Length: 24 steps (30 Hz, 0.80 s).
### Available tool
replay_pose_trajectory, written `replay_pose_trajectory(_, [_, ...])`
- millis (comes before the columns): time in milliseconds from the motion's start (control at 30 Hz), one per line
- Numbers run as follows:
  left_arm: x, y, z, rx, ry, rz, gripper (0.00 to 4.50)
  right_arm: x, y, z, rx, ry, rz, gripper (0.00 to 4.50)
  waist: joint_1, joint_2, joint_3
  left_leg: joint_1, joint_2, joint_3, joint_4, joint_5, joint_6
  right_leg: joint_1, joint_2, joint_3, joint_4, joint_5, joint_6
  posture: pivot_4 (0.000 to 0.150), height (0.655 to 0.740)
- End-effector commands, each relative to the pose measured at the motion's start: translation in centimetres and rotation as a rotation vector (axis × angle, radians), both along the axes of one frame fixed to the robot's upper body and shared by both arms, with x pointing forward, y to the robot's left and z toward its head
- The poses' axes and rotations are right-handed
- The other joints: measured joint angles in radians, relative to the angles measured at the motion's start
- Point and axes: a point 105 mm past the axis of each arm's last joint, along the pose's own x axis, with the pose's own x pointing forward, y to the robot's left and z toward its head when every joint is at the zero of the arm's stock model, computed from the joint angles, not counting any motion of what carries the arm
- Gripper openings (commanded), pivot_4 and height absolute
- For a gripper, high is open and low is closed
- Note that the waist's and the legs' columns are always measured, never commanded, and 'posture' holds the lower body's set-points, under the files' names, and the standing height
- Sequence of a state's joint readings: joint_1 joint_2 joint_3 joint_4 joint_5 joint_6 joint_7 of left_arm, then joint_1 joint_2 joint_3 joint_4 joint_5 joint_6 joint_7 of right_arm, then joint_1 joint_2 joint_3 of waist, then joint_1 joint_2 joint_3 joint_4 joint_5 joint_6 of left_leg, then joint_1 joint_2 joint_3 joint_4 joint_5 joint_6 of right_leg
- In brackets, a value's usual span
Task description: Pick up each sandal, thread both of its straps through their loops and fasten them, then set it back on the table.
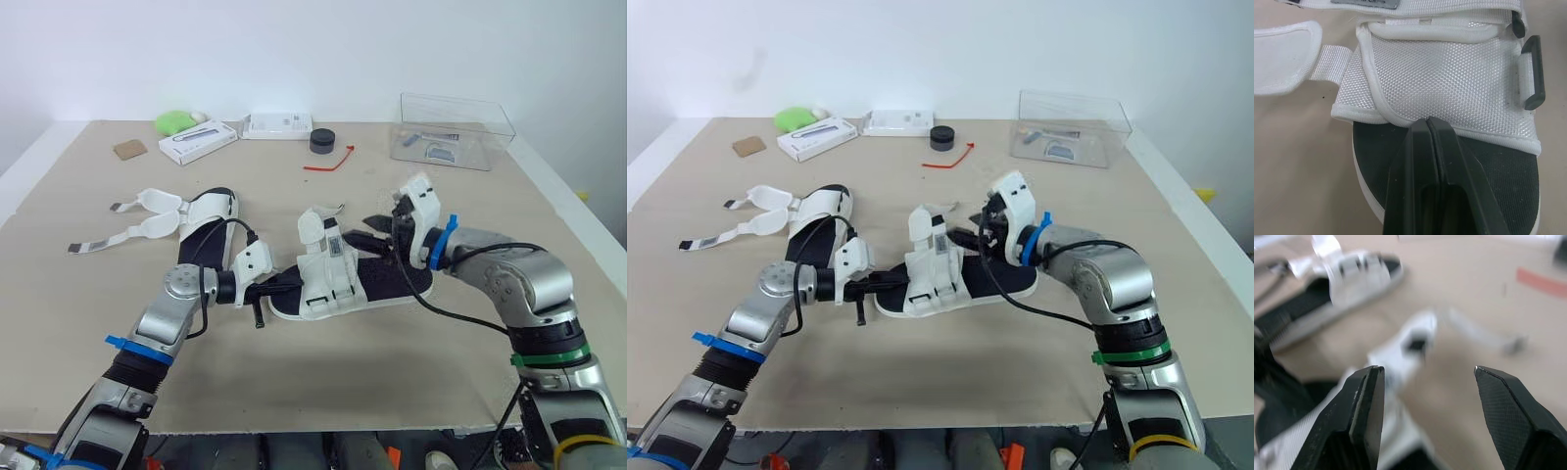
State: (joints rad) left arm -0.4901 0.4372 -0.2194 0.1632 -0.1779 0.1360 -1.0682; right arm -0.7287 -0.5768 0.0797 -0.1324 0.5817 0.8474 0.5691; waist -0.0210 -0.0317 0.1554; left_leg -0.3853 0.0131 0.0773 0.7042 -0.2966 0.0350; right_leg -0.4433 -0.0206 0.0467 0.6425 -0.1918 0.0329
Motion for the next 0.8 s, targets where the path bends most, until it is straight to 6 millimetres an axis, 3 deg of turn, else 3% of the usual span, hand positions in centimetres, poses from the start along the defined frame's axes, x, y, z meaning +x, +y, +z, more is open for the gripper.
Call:
replay_pose_trajectory(33, [-0.3, -0.7, -0.1, -0.002, 0.002, -0.021, 0.00, -1.0, 2.4, 2.5, 0.036, -0.074, 0.116, 2.81, 0.001, 0.000, 0.000, 0.000, 0.000, 0.000, 0.000, 0.000, 0.000, 0.000, 0.000, 0.000, 0.000, 0.000, 0.000, 0.150, 0.7400])
replay_pose_trajectory(133, [-0.2, -0.8, -0.1, -0.006, 0.000, -0.022, 0.00, -1.4, 3.5, 1.4, 0.006, -0.033, 0.175, 1.59, 0.003, 0.000, 0.000, -0.001, 0.000, -0.002, 0.000, 0.000, 0.000, 0.001, -0.001, -0.002, -0.001, 0.000, 0.000, 0.150, 0.7400])
replay_pose_trajectory(233, [-0.3, -0.8, -0.1, -0.007, -0.003, -0.023, 0.00, -0.6, 2.9, -1.2, -0.073, 0.053, 0.143, 0.08, 0.003, 0.000, 0.000, -0.002, -0.001, -0.002, 0.000, -0.001, 0.002, 0.000, -0.003, -0.003, -0.002, 0.000, 0.000, 0.150, 0.7400])
replay_pose_trajectory(367, [-0.4, -0.7, -0.1, -0.005, -0.010, -0.024, 0.00, 0.6, 1.2, -3.7, -0.142, 0.170, 0.062, 0.08, 0.003, 0.000, 0.000, -0.003, -0.002, -0.001, 0.000, -0.001, 0.002, 0.000, -0.005, -0.004, -0.004, 0.001, 0.001, 0.150, 0.7400])
replay_pose_trajectory(800, [1.1, 0.2, 0.9, 0.037, -0.097, -0.014, 0.00, 0.8, -1.3, -5.9, -0.259, 0.252, -0.014, 0.08, 0.002, 0.000, 0.000, -0.003, -0.002, -0.002, 0.000, -0.002, 0.003, 0.001, -0.005, -0.005, -0.005, 0.001, 0.001, 0.150, 0.7400])
